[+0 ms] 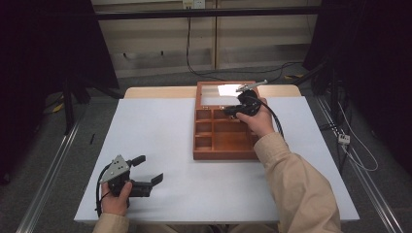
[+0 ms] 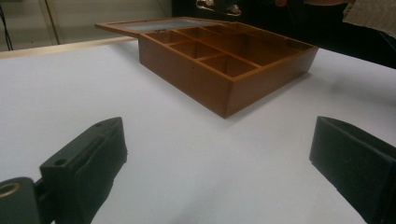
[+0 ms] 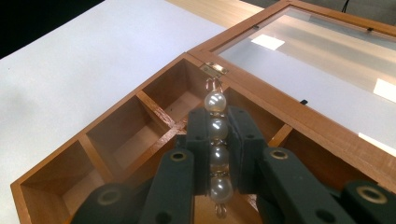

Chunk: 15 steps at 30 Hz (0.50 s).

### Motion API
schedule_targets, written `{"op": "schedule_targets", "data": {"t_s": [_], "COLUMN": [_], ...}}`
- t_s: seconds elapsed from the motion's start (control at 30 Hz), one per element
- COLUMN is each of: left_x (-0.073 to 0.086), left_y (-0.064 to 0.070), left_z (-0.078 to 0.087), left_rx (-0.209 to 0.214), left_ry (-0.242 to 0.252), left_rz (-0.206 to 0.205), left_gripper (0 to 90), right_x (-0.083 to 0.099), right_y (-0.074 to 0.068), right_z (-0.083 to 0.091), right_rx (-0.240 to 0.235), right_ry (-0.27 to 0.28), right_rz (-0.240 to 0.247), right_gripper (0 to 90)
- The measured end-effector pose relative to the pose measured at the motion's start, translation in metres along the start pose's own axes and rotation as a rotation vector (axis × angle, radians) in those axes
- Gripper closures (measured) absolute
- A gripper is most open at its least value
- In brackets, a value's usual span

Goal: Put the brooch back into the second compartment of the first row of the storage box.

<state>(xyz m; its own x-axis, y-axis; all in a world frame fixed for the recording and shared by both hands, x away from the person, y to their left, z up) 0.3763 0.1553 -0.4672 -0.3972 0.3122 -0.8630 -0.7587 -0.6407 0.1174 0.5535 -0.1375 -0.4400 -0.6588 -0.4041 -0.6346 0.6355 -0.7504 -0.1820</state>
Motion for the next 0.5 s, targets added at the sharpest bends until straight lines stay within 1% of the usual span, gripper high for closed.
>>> {"op": "schedule_targets", "data": {"t_s": [0.27, 0.5], "left_x": [0.0000, -0.0002], "left_y": [0.0000, 0.0002], "left_z": [0.0000, -0.0009], "left_rx": [0.001, 0.002], "left_ry": [0.000, -0.001], "left_rz": [-0.001, -0.002], "left_gripper": [3.8, 3.7], "right_x": [-0.0017, -0.0039], "right_y": [-0.0009, 0.0016], "right_z": [-0.0059, -0.0071], "right_rx": [-0.001, 0.002], "right_ry": [-0.003, 0.001], "right_rz": [0.004, -0.003], "right_gripper": [80.1, 80.1]}}
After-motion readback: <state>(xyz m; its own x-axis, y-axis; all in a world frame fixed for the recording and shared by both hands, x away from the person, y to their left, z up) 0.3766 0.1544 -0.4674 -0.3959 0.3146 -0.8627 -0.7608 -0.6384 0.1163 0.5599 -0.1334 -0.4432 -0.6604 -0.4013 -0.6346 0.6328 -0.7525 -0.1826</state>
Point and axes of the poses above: each handheld gripper's, and its own axes: z roughly backward along the jaws, x roughly out of its underside, y roughly to its right, the point moved 9 cm from there along -z, roughly forward along the jaws, and after that the axes turned 11 degrees about -y, right-handed, at the moved point
